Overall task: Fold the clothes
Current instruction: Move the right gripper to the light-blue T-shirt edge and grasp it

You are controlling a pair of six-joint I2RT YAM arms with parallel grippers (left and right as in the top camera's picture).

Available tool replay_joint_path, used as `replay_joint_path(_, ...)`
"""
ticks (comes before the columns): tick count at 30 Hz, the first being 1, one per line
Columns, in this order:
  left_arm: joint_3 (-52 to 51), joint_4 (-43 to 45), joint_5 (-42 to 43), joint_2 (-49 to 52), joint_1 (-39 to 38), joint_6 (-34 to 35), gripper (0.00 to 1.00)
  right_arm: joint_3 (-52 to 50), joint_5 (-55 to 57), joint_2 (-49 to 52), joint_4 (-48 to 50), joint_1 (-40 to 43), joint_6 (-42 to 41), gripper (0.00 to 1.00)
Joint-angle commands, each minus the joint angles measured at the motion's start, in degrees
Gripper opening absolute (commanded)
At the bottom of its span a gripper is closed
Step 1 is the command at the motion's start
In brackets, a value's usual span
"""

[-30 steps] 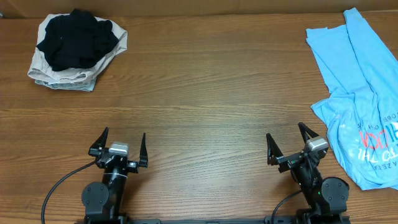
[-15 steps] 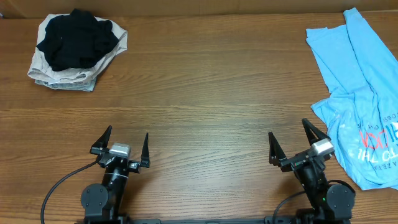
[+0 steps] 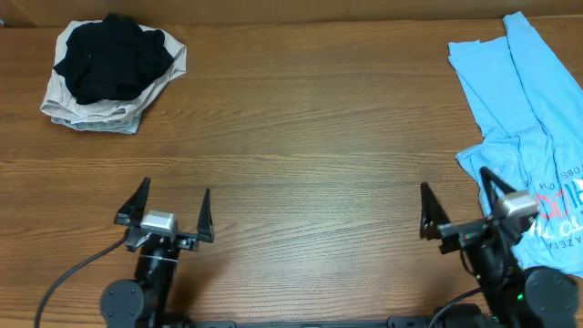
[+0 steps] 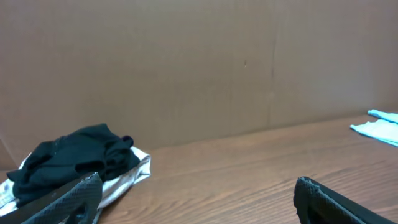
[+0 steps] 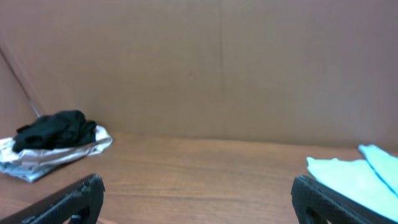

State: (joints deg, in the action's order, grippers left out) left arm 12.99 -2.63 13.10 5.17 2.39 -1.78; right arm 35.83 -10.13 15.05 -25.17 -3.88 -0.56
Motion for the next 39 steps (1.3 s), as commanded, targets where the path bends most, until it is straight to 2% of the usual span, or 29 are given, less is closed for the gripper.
replay_joint_path(1,7.4,-3.2,0.8,6.7,0.6,0.7,1.0,9.6,2.8,8.4,-4.9,-0.1,1.0,1.0)
replay_joint_path(4,16.1,-7.7,4.3,16.3,0.6,0.5,1.0,19.8,3.1,19.0,-13.6,-0.1,1.0,1.0)
replay_joint_path(9,28.2,-13.7,8.0,28.7,0.6,0.4,1.0,29.1,4.0,31.0,-22.2,-0.1,1.0,1.0)
replay_joint_path(16,40.6,-25.9,7.9,43.0,0.6,0.0,1.0,31.4,0.5,43.2,-23.0,-0.1,0.6,1.0)
replay_joint_path(23,41.4,-26.8,1.7,52.4,0.6,0.1,1.0,31.3,1.0,55.6,-23.1,0.0,0.5,1.0)
replay_joint_path(24,41.4,-26.8,1.4,55.5,0.6,0.1,1.0,31.3,4.2,58.7,-22.7,0.5,-2.5,0.99)
replay_joint_path(29,41.4,-25.4,6.9,63.0,0.6,3.6,1.0,31.3,17.7,66.9,-21.6,3.6,-16.1,0.99)
replay_joint_path(33,41.4,-24.0,10.9,66.5,0.6,3.5,1.0,31.3,18.3,73.7,-19.5,7.3,-17.1,0.96)
replay_joint_path(39,41.4,-23.6,10.7,68.8,0.6,3.5,1.0,31.3,18.3,81.7,-17.7,11.7,-18.1,0.87)
